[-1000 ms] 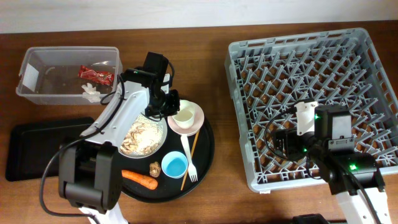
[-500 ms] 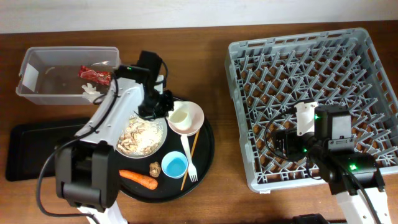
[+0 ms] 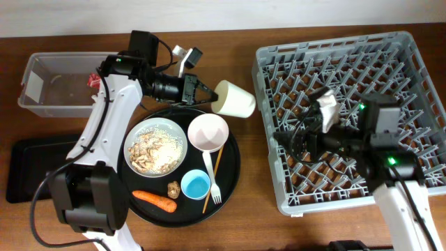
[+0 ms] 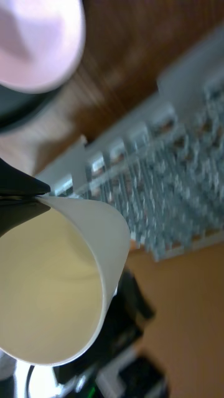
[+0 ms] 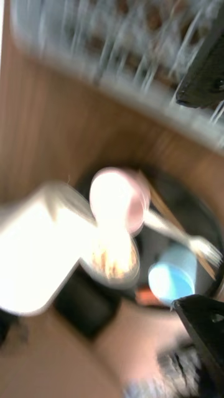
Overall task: Sort waste into correct bins and load items into the dishwasher rack
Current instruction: 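Grasp the white cup off the pink bowl with the left gripper, then hand the white cup from the left gripper to the right gripper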
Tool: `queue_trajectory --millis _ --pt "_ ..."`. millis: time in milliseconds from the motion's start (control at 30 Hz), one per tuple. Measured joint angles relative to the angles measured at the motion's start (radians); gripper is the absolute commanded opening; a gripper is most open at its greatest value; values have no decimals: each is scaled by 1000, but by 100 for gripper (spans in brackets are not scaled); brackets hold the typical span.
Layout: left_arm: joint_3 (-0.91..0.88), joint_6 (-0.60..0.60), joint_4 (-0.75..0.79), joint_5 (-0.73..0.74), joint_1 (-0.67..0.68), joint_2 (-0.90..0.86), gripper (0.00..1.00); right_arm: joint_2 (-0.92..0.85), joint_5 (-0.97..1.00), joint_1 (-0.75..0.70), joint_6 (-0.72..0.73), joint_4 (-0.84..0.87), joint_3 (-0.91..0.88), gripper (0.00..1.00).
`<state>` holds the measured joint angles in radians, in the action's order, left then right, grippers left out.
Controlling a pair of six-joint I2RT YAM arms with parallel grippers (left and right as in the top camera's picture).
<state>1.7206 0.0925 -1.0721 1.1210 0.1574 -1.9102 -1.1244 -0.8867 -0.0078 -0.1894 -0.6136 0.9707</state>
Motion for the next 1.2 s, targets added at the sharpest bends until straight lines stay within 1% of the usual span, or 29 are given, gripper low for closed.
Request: queue_trajectory --millis 167,333,467,567,867,967,1033,1200 --pt "0 48 -1 113 23 0 0 -93 -253 0 -45 109 0 99" --pt "0 62 -7 161 60 0 0 -108 -348 0 -55 175 0 99" --pt "0 65 -9 205 96 0 0 -108 -359 0 -58 196 0 99" --pt "0 66 -16 217 120 0 0 -108 -330 0 -58 197 0 99" --pt "0 66 -20 245 123 0 0 -108 -262 0 -57 205 0 99" --pt "0 66 -20 247 123 0 0 -108 -297 0 -58 244 0 100" --pt "0 65 -20 249 123 0 0 -108 -330 0 -58 266 0 96" --pt "0 65 -20 253 123 0 0 -108 -382 0 -58 282 0 94"
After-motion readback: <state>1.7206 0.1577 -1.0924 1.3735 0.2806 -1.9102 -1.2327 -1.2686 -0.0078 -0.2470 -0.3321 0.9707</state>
